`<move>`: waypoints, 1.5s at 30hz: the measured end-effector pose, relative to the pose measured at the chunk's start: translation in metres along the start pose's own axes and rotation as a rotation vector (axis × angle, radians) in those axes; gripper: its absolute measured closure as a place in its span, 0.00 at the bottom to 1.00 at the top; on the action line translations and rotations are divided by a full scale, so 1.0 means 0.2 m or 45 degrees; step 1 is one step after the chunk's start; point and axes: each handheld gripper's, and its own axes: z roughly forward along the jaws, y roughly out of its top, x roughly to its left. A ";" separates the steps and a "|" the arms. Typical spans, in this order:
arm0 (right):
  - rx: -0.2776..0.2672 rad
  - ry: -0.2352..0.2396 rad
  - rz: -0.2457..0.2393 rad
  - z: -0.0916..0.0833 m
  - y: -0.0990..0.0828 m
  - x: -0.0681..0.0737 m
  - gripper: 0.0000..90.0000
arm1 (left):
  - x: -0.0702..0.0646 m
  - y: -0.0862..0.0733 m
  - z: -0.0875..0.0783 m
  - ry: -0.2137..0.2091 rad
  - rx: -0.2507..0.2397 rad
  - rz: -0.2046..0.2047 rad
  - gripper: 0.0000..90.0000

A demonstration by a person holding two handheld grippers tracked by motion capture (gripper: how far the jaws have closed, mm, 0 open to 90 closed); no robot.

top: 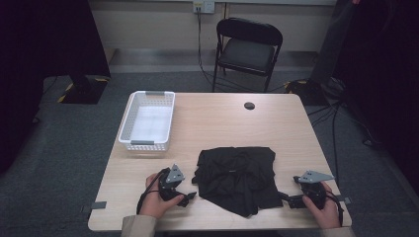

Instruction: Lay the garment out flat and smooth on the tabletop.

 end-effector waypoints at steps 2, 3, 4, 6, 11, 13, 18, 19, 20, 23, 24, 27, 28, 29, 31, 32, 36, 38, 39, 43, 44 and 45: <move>0.000 0.000 0.000 0.00 0.00 0.00 0.11 | 0.00 0.00 0.00 0.000 0.001 -0.001 0.13; 0.000 0.000 -0.001 0.00 0.00 0.00 0.11 | 0.00 0.00 0.00 0.000 0.000 0.000 0.13; 0.000 0.000 -0.001 0.00 0.00 0.00 0.11 | 0.00 0.00 0.00 0.000 0.000 0.000 0.13; 0.001 -0.001 0.001 0.00 0.00 0.00 0.11 | 0.00 0.00 0.00 0.000 0.001 0.000 0.13; 0.009 -0.006 0.020 0.00 0.01 0.01 0.11 | 0.00 0.01 0.00 0.000 0.000 -0.004 0.15; 0.006 0.005 0.041 0.00 0.03 0.01 0.15 | -0.02 0.02 0.00 -0.032 -0.030 -0.043 0.15; -0.099 0.055 0.012 -0.04 0.10 0.06 0.16 | -0.05 0.08 -0.02 -0.055 -0.099 -0.043 0.15; -0.099 0.055 0.012 -0.04 0.10 0.06 0.16 | -0.05 0.08 -0.02 -0.055 -0.099 -0.043 0.16; -0.146 0.085 0.024 -0.04 0.14 0.08 0.18 | -0.05 0.10 -0.02 -0.048 -0.112 -0.047 0.17; -0.191 0.108 0.036 -0.03 0.18 0.10 0.25 | -0.06 0.14 -0.02 -0.033 -0.124 -0.054 0.24; -0.201 0.116 0.034 -0.02 0.19 0.10 0.27 | -0.06 0.16 -0.02 -0.018 -0.119 -0.060 0.28; -0.208 0.131 0.014 0.01 0.24 0.12 0.36 | -0.06 0.20 0.00 -0.019 -0.134 -0.084 0.33; -0.207 0.134 0.008 0.03 0.25 0.13 0.40 | -0.06 0.21 0.00 -0.031 -0.136 -0.079 0.40; -0.203 0.133 0.001 0.04 0.27 0.13 0.44 | -0.06 0.22 0.01 -0.036 -0.142 -0.089 0.43; -0.194 0.134 -0.002 0.06 0.29 0.14 0.49 | -0.06 0.23 0.01 -0.030 -0.146 -0.097 0.41; -0.184 0.136 -0.008 0.08 0.31 0.14 0.53 | -0.06 0.25 0.02 -0.013 -0.134 -0.088 0.42; -0.137 0.132 -0.011 0.14 0.35 0.15 0.61 | -0.04 0.27 0.04 0.005 -0.117 -0.099 0.44; -0.102 0.130 0.007 0.17 0.37 0.14 0.63 | -0.02 0.27 0.05 0.008 -0.106 -0.093 0.46; -0.102 0.130 0.007 0.17 0.37 0.14 0.63 | -0.02 0.27 0.05 0.008 -0.106 -0.093 0.48; -0.106 0.119 0.046 0.20 0.36 0.11 0.63 | -0.01 0.29 0.08 -0.007 -0.085 -0.118 0.54; -0.102 0.135 0.043 0.20 0.35 0.11 0.65 | -0.01 0.29 0.09 -0.015 -0.074 -0.116 0.55; -0.102 0.135 0.043 0.20 0.35 0.11 0.65 | -0.01 0.29 0.09 -0.015 -0.074 -0.116 0.56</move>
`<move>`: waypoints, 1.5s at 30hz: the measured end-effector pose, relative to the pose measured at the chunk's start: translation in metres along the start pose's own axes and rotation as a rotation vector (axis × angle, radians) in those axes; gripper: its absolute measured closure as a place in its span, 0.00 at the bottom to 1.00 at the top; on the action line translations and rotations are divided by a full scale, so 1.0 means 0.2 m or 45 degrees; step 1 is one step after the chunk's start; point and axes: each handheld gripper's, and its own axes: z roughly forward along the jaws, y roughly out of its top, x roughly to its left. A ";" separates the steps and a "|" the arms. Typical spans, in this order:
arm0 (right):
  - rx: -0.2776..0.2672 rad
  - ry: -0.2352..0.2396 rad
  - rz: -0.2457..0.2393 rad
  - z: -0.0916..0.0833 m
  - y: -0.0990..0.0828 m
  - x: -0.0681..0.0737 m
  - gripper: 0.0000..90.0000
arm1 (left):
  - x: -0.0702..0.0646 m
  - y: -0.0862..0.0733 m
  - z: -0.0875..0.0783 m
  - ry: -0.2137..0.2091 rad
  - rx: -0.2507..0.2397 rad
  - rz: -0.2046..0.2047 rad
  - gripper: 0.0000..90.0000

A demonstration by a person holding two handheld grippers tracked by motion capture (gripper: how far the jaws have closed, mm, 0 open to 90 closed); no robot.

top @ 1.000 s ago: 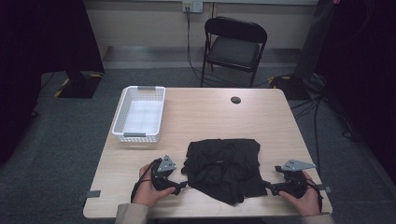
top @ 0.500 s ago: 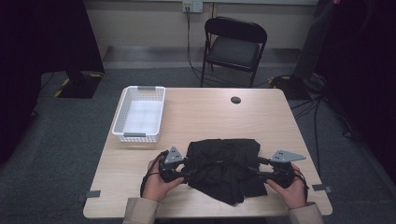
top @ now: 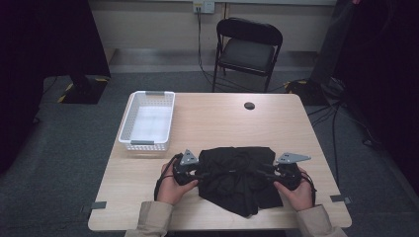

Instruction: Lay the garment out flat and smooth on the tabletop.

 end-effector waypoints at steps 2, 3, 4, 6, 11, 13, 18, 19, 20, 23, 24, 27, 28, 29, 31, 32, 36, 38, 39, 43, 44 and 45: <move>0.007 0.019 -0.018 0.00 0.00 0.01 0.72 | -0.01 0.01 -0.01 -0.008 0.002 -0.008 0.68; 0.012 0.024 -0.022 0.00 0.00 0.01 0.75 | -0.02 0.02 -0.01 -0.017 0.006 0.001 0.68; 0.023 0.027 -0.027 0.01 0.00 0.02 0.78 | -0.02 0.02 -0.01 -0.017 0.006 0.001 0.74; 0.035 0.036 -0.027 0.01 -0.01 0.02 0.80 | -0.03 0.02 -0.01 -0.032 0.022 0.004 0.78; 0.050 0.070 0.004 0.00 -0.02 0.00 0.94 | -0.04 0.03 -0.03 -0.072 0.046 0.024 0.93; 0.047 0.077 0.004 -0.01 -0.02 0.00 0.96 | -0.05 0.03 -0.04 -0.074 0.047 0.037 0.95; 0.012 0.077 0.011 -0.07 -0.01 -0.02 0.97 | -0.05 0.04 -0.07 -0.056 0.043 0.065 0.97; 0.008 0.073 0.010 -0.08 -0.01 -0.03 0.97 | -0.05 0.05 -0.08 -0.057 0.042 0.064 0.97; 0.001 0.070 0.014 -0.10 -0.01 -0.03 0.97 | -0.05 0.05 -0.09 -0.054 0.035 0.067 0.97; -0.013 0.059 0.013 -0.13 0.00 -0.05 0.97 | -0.04 0.07 -0.11 -0.035 0.010 0.066 0.97; -0.020 0.055 0.013 -0.14 0.00 -0.05 0.97 | -0.03 0.08 -0.12 -0.034 0.004 0.070 0.97; -0.038 0.052 0.014 -0.17 0.02 -0.07 0.97 | -0.02 0.10 -0.14 -0.033 -0.020 0.070 0.97; -0.040 0.046 0.010 -0.18 0.02 -0.07 0.97 | -0.01 0.11 -0.15 -0.029 -0.029 0.066 0.97; -0.043 0.043 0.009 -0.19 0.02 -0.07 0.97 | -0.01 0.12 -0.16 -0.019 -0.040 0.060 0.97; -0.052 0.051 0.006 -0.21 0.03 -0.08 0.97 | 0.00 0.13 -0.17 -0.004 -0.042 0.058 0.97; -0.053 0.042 0.002 -0.22 0.04 -0.08 0.97 | 0.01 0.14 -0.18 0.002 -0.047 0.058 0.98; -0.066 0.017 0.001 -0.25 0.06 -0.11 0.97 | 0.03 0.20 -0.22 0.027 -0.077 0.055 0.98; -0.069 0.011 0.000 -0.26 0.07 -0.12 0.97 | 0.04 0.20 -0.22 0.031 -0.079 0.055 0.98; -0.074 0.003 -0.003 -0.28 0.08 -0.13 0.97 | 0.05 0.21 -0.23 0.035 -0.086 0.052 0.98; -0.082 0.001 -0.002 -0.31 0.10 -0.16 0.97 | 0.08 0.25 -0.25 0.050 -0.109 0.037 0.98; -0.085 0.003 -0.005 -0.32 0.11 -0.16 0.97 | 0.08 0.26 -0.26 0.053 -0.110 0.042 0.98; -0.086 0.002 -0.007 -0.32 0.12 -0.16 0.97 | 0.08 0.26 -0.26 0.053 -0.110 0.042 0.98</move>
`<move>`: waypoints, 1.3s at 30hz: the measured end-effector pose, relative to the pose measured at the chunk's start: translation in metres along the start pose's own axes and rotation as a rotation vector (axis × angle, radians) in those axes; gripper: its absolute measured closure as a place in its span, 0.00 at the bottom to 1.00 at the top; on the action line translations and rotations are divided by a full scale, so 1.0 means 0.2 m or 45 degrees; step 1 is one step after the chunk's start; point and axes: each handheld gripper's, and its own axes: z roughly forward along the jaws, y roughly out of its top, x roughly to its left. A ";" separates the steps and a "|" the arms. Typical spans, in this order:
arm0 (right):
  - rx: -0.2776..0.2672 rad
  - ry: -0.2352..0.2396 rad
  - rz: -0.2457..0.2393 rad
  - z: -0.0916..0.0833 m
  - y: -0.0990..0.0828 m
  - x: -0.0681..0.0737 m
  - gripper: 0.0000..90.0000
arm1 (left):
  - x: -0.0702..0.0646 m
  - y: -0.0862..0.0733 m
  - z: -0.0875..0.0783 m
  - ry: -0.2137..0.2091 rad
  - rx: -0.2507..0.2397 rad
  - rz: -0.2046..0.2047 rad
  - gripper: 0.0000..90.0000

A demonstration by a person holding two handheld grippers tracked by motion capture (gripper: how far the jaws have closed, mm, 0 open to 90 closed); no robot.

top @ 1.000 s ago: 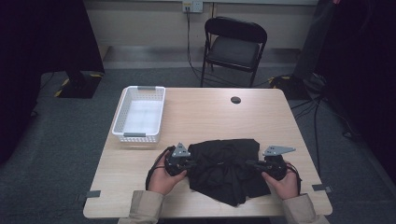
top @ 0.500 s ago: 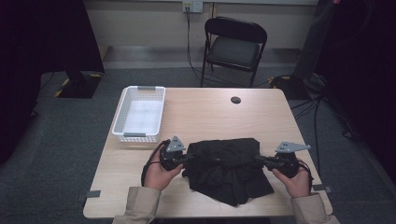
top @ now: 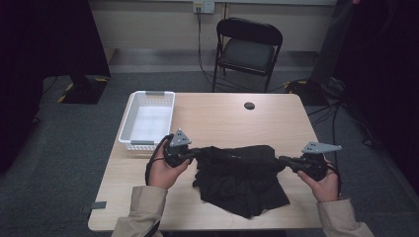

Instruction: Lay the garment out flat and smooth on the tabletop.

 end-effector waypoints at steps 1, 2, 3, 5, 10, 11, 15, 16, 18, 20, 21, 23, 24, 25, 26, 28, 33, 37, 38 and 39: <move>-0.002 -0.005 -0.006 -0.01 0.01 0.00 0.97 | 0.01 0.02 0.00 0.003 -0.009 -0.004 0.98; -0.003 -0.008 -0.010 -0.01 0.02 0.00 0.97 | 0.01 0.03 0.00 0.004 -0.009 -0.004 0.98; -0.004 -0.009 -0.015 -0.01 0.03 -0.01 0.97 | 0.01 0.03 0.00 0.004 -0.009 -0.004 0.98; -0.005 -0.015 -0.018 -0.02 0.04 -0.01 0.97 | 0.02 0.04 0.00 0.008 -0.008 -0.007 0.98; -0.006 -0.045 -0.040 -0.02 0.11 -0.04 0.98 | 0.05 0.11 0.00 0.014 -0.031 -0.017 0.98; -0.009 -0.047 -0.038 -0.03 0.12 -0.05 0.98 | 0.05 0.11 0.00 0.014 -0.031 -0.017 0.98; -0.031 -0.061 -0.040 -0.04 0.18 -0.07 0.98 | 0.06 0.20 -0.01 0.019 -0.046 -0.007 0.98; -0.041 -0.063 -0.043 -0.04 0.20 -0.07 0.98 | 0.06 0.20 -0.01 0.019 -0.046 -0.007 0.98; -0.053 -0.069 -0.052 -0.05 0.23 -0.07 0.98 | 0.06 0.25 -0.01 0.012 -0.029 0.005 0.98; -0.041 -0.084 -0.080 -0.05 0.25 -0.06 0.98 | 0.06 0.28 -0.01 0.020 -0.037 0.005 0.98; -0.041 -0.090 -0.085 -0.05 0.26 -0.06 0.98 | 0.06 0.30 -0.01 0.020 -0.044 -0.004 0.98; -0.045 -0.100 -0.090 -0.06 0.29 -0.07 0.98 | 0.07 0.33 -0.01 0.029 -0.042 -0.003 0.98; -0.048 -0.106 -0.091 -0.06 0.30 -0.07 0.98 | 0.07 0.34 -0.01 0.035 -0.039 -0.001 0.98; -0.048 -0.112 -0.092 -0.07 0.31 -0.08 0.98 | 0.07 0.35 -0.01 0.036 -0.041 -0.003 0.98; -0.049 -0.116 -0.090 -0.08 0.31 -0.08 0.98 | 0.08 0.36 -0.02 0.041 -0.041 -0.001 0.98; -0.053 -0.127 -0.085 -0.09 0.33 -0.10 0.98 | 0.08 0.38 -0.02 0.047 -0.041 0.000 0.98; -0.068 -0.139 -0.080 -0.12 0.35 -0.12 0.98 | 0.09 0.42 -0.04 0.058 -0.045 -0.003 0.98; -0.076 -0.130 -0.073 -0.14 0.37 -0.14 0.98 | 0.09 0.45 -0.06 0.057 -0.051 0.003 0.98; -0.082 -0.121 -0.070 -0.16 0.38 -0.14 0.98 | 0.08 0.47 -0.07 0.059 -0.051 0.011 0.98; -0.082 -0.121 -0.070 -0.16 0.38 -0.14 0.98 | 0.08 0.47 -0.07 0.059 -0.051 0.011 0.98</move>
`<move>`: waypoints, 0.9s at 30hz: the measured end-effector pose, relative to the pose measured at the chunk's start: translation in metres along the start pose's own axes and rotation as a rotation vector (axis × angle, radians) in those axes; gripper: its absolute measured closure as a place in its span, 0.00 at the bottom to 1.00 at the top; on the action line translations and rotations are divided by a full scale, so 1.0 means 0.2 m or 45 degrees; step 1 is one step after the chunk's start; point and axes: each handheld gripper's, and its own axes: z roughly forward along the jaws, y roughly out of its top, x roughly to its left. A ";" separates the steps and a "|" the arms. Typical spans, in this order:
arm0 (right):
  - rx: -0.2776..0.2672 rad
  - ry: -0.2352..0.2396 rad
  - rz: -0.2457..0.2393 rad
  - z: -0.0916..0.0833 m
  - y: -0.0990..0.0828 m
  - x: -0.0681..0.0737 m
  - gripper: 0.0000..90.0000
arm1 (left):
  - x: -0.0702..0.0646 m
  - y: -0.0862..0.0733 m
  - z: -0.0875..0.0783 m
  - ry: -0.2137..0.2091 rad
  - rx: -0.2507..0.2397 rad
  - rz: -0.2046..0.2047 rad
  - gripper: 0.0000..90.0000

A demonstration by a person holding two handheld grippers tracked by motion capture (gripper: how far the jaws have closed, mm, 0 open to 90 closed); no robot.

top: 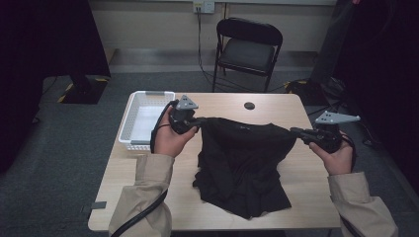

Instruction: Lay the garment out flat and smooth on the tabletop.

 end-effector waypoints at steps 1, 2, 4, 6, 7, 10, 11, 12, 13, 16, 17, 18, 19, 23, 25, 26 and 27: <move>-0.004 0.005 -0.004 -0.01 0.02 0.00 0.98 | 0.00 0.01 -0.01 0.006 -0.002 0.006 0.98; -0.009 0.006 -0.005 -0.02 0.03 0.01 0.98 | -0.01 0.01 -0.02 0.009 -0.008 0.003 0.98; -0.019 0.011 -0.005 -0.04 0.05 0.01 0.98 | -0.01 0.02 -0.03 0.014 -0.014 0.004 0.98; -0.029 0.006 -0.010 -0.06 0.07 0.02 0.98 | -0.02 0.03 -0.05 0.016 -0.020 0.005 0.98; -0.033 0.004 -0.011 -0.07 0.08 0.02 0.98 | -0.02 0.03 -0.06 0.019 -0.022 0.008 0.98; -0.045 -0.008 -0.019 -0.09 0.10 0.02 0.98 | -0.02 0.05 -0.09 0.025 -0.041 0.008 0.98; -0.060 -0.013 -0.020 -0.12 0.12 0.02 0.98 | -0.02 0.07 -0.11 0.025 -0.045 0.005 0.98; -0.073 -0.016 -0.017 -0.13 0.14 0.02 0.98 | -0.01 0.08 -0.11 0.025 -0.056 -0.004 0.98; -0.082 -0.016 -0.015 -0.14 0.15 0.02 0.98 | -0.01 0.09 -0.12 0.029 -0.059 -0.005 0.98; -0.092 -0.016 -0.015 -0.14 0.17 0.01 0.98 | 0.00 0.09 -0.11 0.035 -0.058 -0.005 0.98; -0.089 -0.019 -0.017 -0.13 0.17 0.01 0.98 | 0.01 0.08 -0.10 0.035 -0.050 -0.001 0.98; -0.083 -0.022 -0.019 -0.12 0.17 0.01 0.98 | 0.01 0.08 -0.10 0.035 -0.050 -0.001 0.98; -0.077 -0.022 -0.020 -0.11 0.16 0.01 0.98 | 0.01 0.07 -0.08 0.031 -0.044 -0.004 0.98; -0.063 -0.014 -0.011 -0.07 0.13 0.00 0.98 | 0.03 0.04 -0.03 0.027 -0.019 -0.011 0.98; -0.047 -0.009 -0.001 -0.03 0.11 -0.02 0.98 | 0.06 0.03 0.00 0.022 -0.005 -0.021 0.98; -0.030 -0.007 0.004 0.00 0.09 -0.03 0.98 | 0.08 0.01 0.04 0.016 0.012 -0.026 0.98; -0.025 0.001 0.011 0.02 0.08 -0.04 0.98 | 0.09 0.01 0.06 0.013 0.020 -0.030 0.98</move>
